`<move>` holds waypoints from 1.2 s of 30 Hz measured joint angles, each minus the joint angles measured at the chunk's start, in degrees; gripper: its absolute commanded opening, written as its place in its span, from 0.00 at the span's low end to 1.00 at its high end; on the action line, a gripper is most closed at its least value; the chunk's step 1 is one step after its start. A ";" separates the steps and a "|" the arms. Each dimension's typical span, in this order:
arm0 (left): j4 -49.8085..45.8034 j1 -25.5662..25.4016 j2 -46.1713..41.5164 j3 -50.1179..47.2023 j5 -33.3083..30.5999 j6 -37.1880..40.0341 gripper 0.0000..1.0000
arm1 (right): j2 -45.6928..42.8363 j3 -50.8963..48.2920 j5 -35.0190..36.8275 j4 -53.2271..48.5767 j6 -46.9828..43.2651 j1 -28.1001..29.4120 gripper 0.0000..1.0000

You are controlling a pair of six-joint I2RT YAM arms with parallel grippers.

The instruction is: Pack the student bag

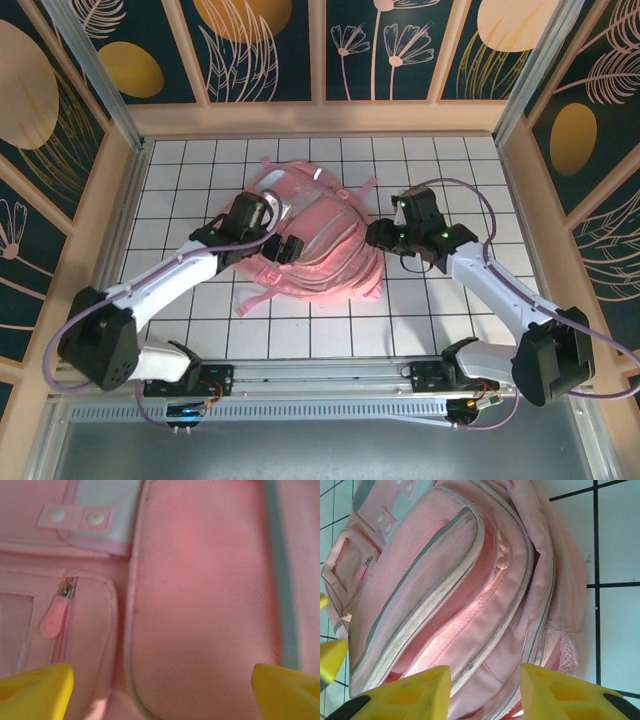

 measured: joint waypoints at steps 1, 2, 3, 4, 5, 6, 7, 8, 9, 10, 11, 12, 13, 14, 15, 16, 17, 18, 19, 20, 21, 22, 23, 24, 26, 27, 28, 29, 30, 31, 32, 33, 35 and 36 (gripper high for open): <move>-0.87 0.46 2.10 1.51 0.13 0.33 0.88 | -1.05 -0.55 0.02 0.00 -0.33 0.00 0.44; -1.38 0.68 3.89 2.71 0.74 0.74 0.88 | -2.10 -1.16 -0.02 0.07 -0.55 0.02 0.44; -1.60 0.70 5.14 3.37 1.29 0.96 0.87 | -2.89 -1.64 -0.11 0.09 -0.57 0.02 0.44; -1.75 0.68 6.43 3.89 1.88 1.18 0.86 | -3.45 -2.05 -0.48 0.20 -0.59 0.00 0.44; -1.75 0.52 7.69 4.17 2.54 1.29 0.84 | -3.61 -2.29 -1.01 0.42 -0.57 0.02 0.44; -1.79 0.39 8.76 4.35 2.91 1.36 0.82 | -3.56 -2.51 -1.75 0.87 -0.57 0.00 0.44; -1.79 0.17 10.03 4.50 3.30 1.29 0.80 | -3.23 -2.84 -2.93 1.70 -0.50 0.02 0.44; -1.79 -0.13 11.10 4.72 3.56 1.27 0.79 | -2.80 -3.10 -4.09 2.34 -0.44 0.02 0.44; -1.79 -0.39 11.78 4.92 3.67 1.27 0.78 | -2.36 -3.37 -5.07 3.04 -0.35 0.02 0.44; -1.77 -0.79 12.35 5.18 3.69 1.03 0.78 | -1.70 -3.72 -6.10 3.93 -0.31 0.02 0.44; -1.55 -1.40 12.59 5.35 3.91 0.55 0.78 | -0.94 -3.96 -6.78 4.66 -0.11 0.02 0.44; -1.18 -1.99 12.61 5.33 4.04 -0.02 0.76 | -0.28 -4.02 -7.08 5.05 -0.11 0.02 0.44; -0.76 -2.82 12.63 5.33 4.31 -0.81 0.75 | 0.55 -4.07 -7.28 5.66 -0.11 0.02 0.44; 0.09 -3.80 12.61 5.05 4.92 -2.16 0.74 | 1.49 -4.09 -7.34 6.29 -0.13 0.02 0.43; 0.90 -4.52 12.61 4.68 5.64 -3.13 0.73 | 2.29 -4.09 -7.41 6.93 -0.13 0.02 0.43; 2.29 -5.42 12.59 3.96 6.73 -4.83 0.72 | 3.37 -4.09 -7.43 7.67 -0.17 0.02 0.42; 4.02 -6.23 12.31 2.89 7.78 -6.60 0.72 | 4.63 -4.07 -7.48 8.41 -0.37 0.02 0.40; 5.55 -6.86 11.87 1.77 8.63 -8.04 0.72 | 5.84 -4.00 -7.45 8.92 -0.57 0.02 0.39; 7.43 -7.58 11.04 0.26 9.46 -9.99 0.72 | 7.26 -3.87 -7.45 9.18 -0.61 0.02 0.38; 9.20 -8.04 10.01 -1.33 10.19 -11.82 0.72 | 8.76 -3.58 -7.37 9.31 -0.74 -0.04 0.36; 10.71 -8.35 8.87 -2.84 10.78 -13.46 0.72 | 10.10 -3.19 -7.21 9.40 -0.79 -0.04 0.34; 12.20 -8.61 7.50 -4.46 11.41 -15.28 0.72 | 11.78 -2.60 -6.78 9.55 -0.81 -0.02 0.32; 13.46 -8.81 5.95 -6.08 11.96 -17.14 0.71 | 13.25 -2.10 -6.49 9.99 -0.94 -0.02 0.31; 14.32 -8.98 4.72 -7.26 12.41 -18.67 0.71 | 14.45 -1.79 -6.38 10.73 -1.01 -0.02 0.30; 16.24 -9.25 1.55 -10.19 13.53 -21.99 0.71 | 17.00 -1.11 -6.45 12.52 -1.70 -0.02 0.29; 16.76 -9.35 -0.02 -11.47 14.08 -23.47 0.71 | 18.12 -0.72 -6.67 13.40 -2.10 -0.02 0.29; 17.22 -9.42 -1.60 -12.72 14.75 -24.85 0.71 | 19.45 -0.13 -6.99 14.38 -2.54 -0.02 0.29; 17.49 -9.57 -3.28 -14.01 15.34 -26.29 0.71 | 20.79 0.61 -7.43 15.34 -2.93 -0.02 0.28; 17.62 -9.75 -4.74 -15.10 15.78 -27.52 0.71 | 22.01 1.44 -7.87 16.06 -3.23 -0.02 0.28; 17.86 -9.94 -6.14 -16.20 16.13 -28.72 0.71 | 23.37 2.49 -8.33 16.76 -3.48 -0.02 0.28; 18.12 -10.08 -7.52 -17.33 16.17 -29.81 0.71 | 24.70 3.52 -9.01 17.62 -3.56 -0.02 0.28; 18.23 -10.10 -8.70 -18.25 16.17 -30.67 0.71 | 25.62 4.22 -9.57 18.47 -3.56 0.02 0.28; 17.42 -10.10 -11.21 -19.67 15.87 -31.58 0.71 | 27.04 5.07 -10.71 20.61 -3.54 0.09 0.30; 16.46 -10.10 -12.26 -19.71 15.45 -31.50 0.71 | 27.50 5.31 -11.30 21.44 -3.48 0.09 0.31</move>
